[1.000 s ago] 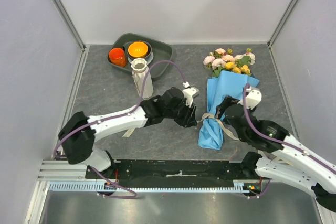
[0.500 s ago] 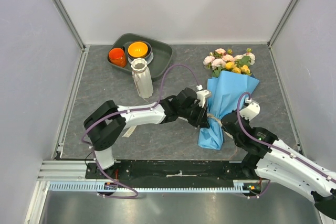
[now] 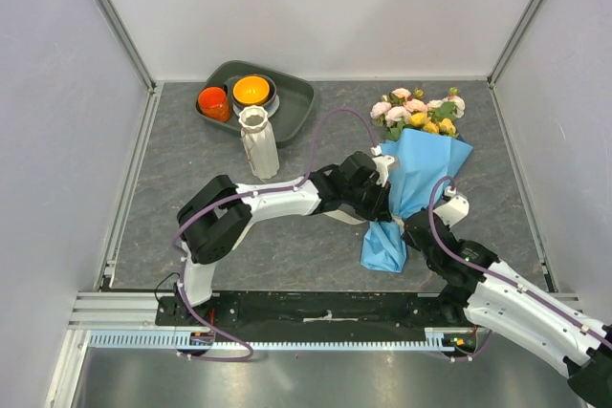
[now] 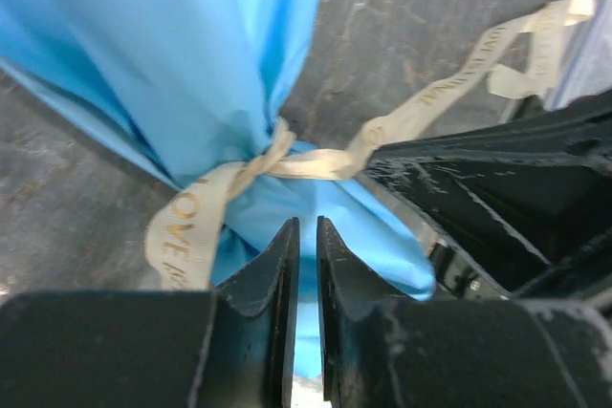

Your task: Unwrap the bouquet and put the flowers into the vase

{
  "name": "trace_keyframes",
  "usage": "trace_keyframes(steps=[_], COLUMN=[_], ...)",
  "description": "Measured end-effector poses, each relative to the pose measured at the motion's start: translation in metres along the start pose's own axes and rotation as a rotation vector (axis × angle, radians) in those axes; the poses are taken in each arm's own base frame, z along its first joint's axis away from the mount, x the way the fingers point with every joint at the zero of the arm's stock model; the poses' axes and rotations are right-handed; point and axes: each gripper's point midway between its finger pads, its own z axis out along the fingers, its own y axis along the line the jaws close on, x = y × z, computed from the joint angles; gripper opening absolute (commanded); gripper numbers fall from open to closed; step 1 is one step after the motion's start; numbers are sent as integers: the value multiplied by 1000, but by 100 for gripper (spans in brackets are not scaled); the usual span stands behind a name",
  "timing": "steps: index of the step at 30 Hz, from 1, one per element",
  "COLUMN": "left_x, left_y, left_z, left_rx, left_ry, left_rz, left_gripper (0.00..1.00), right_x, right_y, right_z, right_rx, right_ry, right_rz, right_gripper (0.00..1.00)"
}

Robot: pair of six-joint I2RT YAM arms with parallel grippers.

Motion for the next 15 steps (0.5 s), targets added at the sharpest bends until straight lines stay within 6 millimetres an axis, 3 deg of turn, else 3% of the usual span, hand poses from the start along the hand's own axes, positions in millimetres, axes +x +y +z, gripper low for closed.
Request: trace_keyframes(steps=[5, 10, 15], left_x=[10, 9, 5], left_y=[21, 28, 33], left_z=[10, 11, 13], left_rx=[-77, -120, -164], left_ry=[41, 53, 56], left_rz=[21, 59, 113], left_gripper=[18, 22, 32], right_x=[10, 17, 21], right_y=[-7, -12, -13], right_z=[5, 8, 11], right_rx=[-22, -42, -45], right_ry=[9, 15, 24], right_rz=[17, 32, 39], right_gripper=[0, 0, 0])
